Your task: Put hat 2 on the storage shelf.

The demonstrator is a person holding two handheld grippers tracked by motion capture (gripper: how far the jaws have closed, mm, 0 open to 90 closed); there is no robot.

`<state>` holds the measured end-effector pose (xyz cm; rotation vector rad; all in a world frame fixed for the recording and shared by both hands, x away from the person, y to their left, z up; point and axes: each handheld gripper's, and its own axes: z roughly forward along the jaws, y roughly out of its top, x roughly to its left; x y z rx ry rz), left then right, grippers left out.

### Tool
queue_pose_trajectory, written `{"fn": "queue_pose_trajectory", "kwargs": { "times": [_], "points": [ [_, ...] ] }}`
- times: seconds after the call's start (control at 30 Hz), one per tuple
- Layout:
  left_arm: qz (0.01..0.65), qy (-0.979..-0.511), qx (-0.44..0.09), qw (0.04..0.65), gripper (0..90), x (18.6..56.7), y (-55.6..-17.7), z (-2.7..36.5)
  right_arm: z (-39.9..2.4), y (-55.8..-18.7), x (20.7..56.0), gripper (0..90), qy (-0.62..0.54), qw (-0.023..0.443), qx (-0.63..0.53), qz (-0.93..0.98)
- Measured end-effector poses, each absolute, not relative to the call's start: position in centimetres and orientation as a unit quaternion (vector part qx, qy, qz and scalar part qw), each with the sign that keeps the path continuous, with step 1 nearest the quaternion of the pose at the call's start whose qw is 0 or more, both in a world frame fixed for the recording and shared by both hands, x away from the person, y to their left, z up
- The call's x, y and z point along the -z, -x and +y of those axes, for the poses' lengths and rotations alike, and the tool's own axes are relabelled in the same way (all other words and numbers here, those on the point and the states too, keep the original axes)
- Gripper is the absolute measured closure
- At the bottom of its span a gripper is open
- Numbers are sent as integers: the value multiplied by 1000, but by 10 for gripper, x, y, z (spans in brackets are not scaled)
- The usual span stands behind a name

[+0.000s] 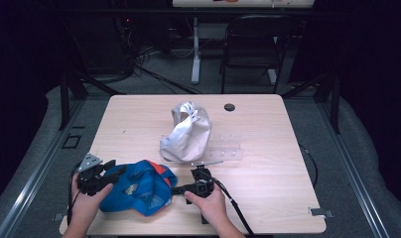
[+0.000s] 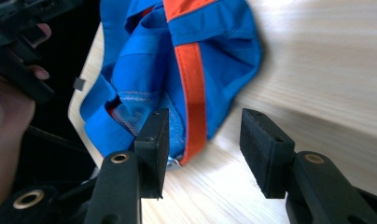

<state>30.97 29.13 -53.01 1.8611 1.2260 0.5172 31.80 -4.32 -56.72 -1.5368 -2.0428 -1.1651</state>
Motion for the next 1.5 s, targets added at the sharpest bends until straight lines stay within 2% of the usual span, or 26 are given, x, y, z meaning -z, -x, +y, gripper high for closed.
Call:
{"fn": "queue_pose_trajectory", "kwargs": {
  "times": [0.07,0.1,0.13,0.2,0.27,0.33,0.4,0.43,0.6,0.7,0.8,0.87,0.93,1.07,1.5],
  "points": [
    [487,-743,-205,410,502,530,-310,291,-37,-319,571,533,546,184,407,-709],
    [487,-743,-205,410,501,530,-310,291,-35,-320,574,532,542,170,418,-709],
    [487,-743,-205,410,501,530,-310,291,-33,-321,574,532,543,180,413,-709],
    [487,-744,-205,409,501,530,-310,291,-30,-322,577,532,544,170,418,-707],
    [488,-741,-207,412,501,531,-310,291,-29,-325,578,533,545,198,422,-697],
    [487,-741,-207,413,502,531,-310,291,-28,-326,579,565,547,201,421,-695],
    [489,-740,-207,412,501,530,-310,292,-28,-327,578,596,543,229,423,-688],
    [489,-740,-207,412,502,530,-310,292,-28,-327,578,596,543,229,423,-688],
    [491,-738,-207,414,502,530,-310,293,-29,-325,576,730,545,229,413,-693],
    [490,-739,-207,413,502,530,-310,293,-30,-324,576,771,541,241,410,-694],
    [490,-739,-208,413,502,530,-310,293,-32,-322,573,779,545,253,419,-681],
    [490,-738,-208,414,502,530,-310,293,-33,-321,571,779,547,239,420,-684],
    [490,-739,-208,413,502,530,-310,293,-37,-320,566,779,549,260,420,-674],
    [490,-738,-209,414,502,530,-309,293,-44,-318,561,780,553,253,433,-665],
    [487,-742,-209,410,502,531,-310,291,-104,-305,539,780,582,243,432,-645]
  ]
}}
